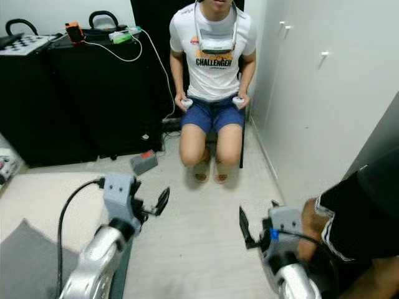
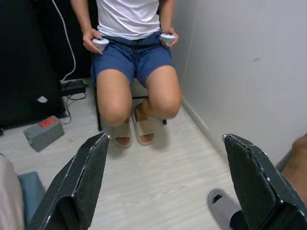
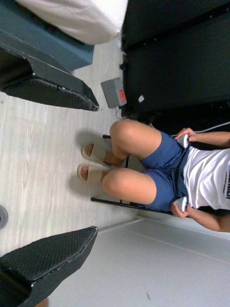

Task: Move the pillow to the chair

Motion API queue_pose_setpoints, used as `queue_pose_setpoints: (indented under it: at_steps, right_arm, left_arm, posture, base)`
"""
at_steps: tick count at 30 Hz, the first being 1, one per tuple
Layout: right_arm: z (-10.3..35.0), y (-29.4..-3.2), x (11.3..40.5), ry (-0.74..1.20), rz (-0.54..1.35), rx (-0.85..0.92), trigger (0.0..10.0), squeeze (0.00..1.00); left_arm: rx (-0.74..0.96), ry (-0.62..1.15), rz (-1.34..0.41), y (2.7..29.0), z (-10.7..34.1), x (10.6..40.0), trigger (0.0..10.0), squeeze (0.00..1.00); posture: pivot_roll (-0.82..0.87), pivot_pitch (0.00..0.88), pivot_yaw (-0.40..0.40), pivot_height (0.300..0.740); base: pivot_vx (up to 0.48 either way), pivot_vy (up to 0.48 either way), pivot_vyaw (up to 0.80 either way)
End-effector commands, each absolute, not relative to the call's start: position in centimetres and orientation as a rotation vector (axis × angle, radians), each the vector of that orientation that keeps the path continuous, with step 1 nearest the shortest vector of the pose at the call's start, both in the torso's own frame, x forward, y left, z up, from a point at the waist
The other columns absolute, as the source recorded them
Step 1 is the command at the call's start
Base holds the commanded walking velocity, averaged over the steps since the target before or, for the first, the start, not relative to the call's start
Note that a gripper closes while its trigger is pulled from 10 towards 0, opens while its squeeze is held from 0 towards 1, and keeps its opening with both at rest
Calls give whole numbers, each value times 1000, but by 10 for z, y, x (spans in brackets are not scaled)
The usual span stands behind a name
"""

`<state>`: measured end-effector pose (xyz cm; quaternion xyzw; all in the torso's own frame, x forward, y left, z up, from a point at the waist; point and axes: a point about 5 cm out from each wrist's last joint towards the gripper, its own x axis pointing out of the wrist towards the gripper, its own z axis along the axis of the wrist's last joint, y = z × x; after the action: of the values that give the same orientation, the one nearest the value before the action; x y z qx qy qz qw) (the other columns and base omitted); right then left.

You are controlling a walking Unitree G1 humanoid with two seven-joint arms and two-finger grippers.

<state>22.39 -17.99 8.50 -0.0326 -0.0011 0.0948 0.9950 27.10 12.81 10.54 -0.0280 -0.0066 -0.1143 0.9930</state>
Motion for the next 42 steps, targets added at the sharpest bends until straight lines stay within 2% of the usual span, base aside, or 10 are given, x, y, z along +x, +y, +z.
queue_pose_setpoints:
  at_steps: [1, 9, 21, 26, 34, 37, 42]
  right_arm:
    - [87, -179, 225, 3, 209, -79, 10000, 0]
    - [91, -186, 230, 16, 223, -110, 10000, 0]
    - [89, -188, 234, 25, 201, -119, 10000, 0]
    - [91, -184, 233, 19, 207, -206, 10000, 0]
    - [91, -185, 233, 23, 208, -238, 10000, 0]
    - [93, -180, 234, 7, 257, -343, 10000, 0]
    - [94, -178, 235, 1, 273, -380, 10000, 0]
  left_arm:
    - [-63, -27, -222, 126, 108, 271, 10000, 0]
    - [-102, -48, -187, 124, 112, 271, 10000, 0]
    - [-93, -56, -192, 123, 114, 273, 10000, 0]
    - [-83, -51, -204, 122, 113, 273, 10000, 0]
    - [-85, -46, -202, 123, 113, 275, 10000, 0]
    - [-84, -45, -203, 123, 113, 276, 10000, 0]
    - [-83, -44, -205, 123, 112, 277, 10000, 0]
  posture:
    - [-19, 32, -80, 740]
    - [-41, 32, -107, 740]
    - [-23, 14, -68, 740]
    - [-24, 11, -60, 740]
    - [-26, 14, -52, 740]
    - [-27, 15, -50, 740]
    - [-27, 15, -50, 740]
  base:
    - [0, 0, 0]
    - [0, 0, 0]
    - [0, 0, 0]
    - [0, 0, 0]
    - [0, 0, 0]
    - [0, 0, 0]
    - [0, 0, 0]
